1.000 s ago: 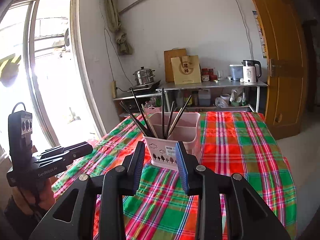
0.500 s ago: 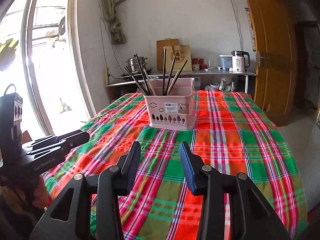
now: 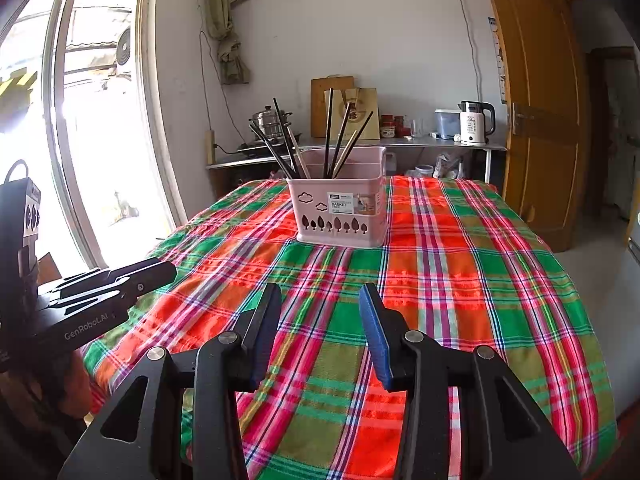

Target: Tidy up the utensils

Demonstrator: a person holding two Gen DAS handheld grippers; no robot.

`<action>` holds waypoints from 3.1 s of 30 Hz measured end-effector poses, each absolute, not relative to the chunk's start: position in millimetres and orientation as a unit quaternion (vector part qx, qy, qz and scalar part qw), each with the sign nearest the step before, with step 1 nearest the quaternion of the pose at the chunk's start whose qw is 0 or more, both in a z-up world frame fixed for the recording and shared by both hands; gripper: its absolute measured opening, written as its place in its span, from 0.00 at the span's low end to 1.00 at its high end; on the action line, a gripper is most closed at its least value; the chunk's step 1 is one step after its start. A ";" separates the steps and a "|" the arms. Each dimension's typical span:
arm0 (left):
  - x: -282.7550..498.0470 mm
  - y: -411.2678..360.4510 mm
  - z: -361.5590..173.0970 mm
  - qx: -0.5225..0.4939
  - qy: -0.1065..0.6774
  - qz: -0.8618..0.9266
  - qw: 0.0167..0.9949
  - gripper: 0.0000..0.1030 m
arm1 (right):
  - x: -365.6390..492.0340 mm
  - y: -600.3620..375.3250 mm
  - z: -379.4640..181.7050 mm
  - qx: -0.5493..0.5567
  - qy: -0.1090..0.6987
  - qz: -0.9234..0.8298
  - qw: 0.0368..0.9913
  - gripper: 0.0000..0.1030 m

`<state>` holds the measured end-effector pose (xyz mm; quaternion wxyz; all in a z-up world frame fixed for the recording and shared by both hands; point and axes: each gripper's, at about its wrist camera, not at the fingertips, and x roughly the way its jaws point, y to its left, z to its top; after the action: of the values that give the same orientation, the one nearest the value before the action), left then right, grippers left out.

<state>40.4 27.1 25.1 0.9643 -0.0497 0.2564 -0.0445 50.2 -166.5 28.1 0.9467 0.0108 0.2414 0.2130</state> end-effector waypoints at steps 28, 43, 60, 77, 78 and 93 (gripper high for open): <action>36.4 18.4 25.7 -0.039 0.252 -0.046 0.966 0.22 | 47.5 -167.6 30.8 0.007 0.238 0.207 0.949 0.40; 34.9 17.8 25.9 -0.037 0.251 -0.046 0.966 0.22 | 49.6 -167.0 30.6 0.008 0.241 0.207 0.948 0.41; 34.4 15.2 27.1 -0.034 0.249 -0.049 0.967 0.22 | 50.3 -167.2 31.2 0.009 0.240 0.207 0.948 0.41; 33.3 14.8 26.0 -0.027 0.245 -0.043 0.968 0.22 | 50.3 -166.7 30.9 0.009 0.242 0.207 0.948 0.41; 33.8 15.0 25.9 -0.027 0.246 -0.042 0.968 0.22 | 50.4 -166.6 30.5 0.010 0.243 0.207 0.948 0.41; 32.2 10.5 22.4 -0.016 0.244 -0.041 0.969 0.31 | 50.7 -165.5 28.4 0.008 0.245 0.208 0.947 0.41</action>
<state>32.2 10.5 22.4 0.9687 -0.0162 0.2445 -0.0410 50.7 -165.5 28.4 0.9469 0.0083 0.2446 0.2084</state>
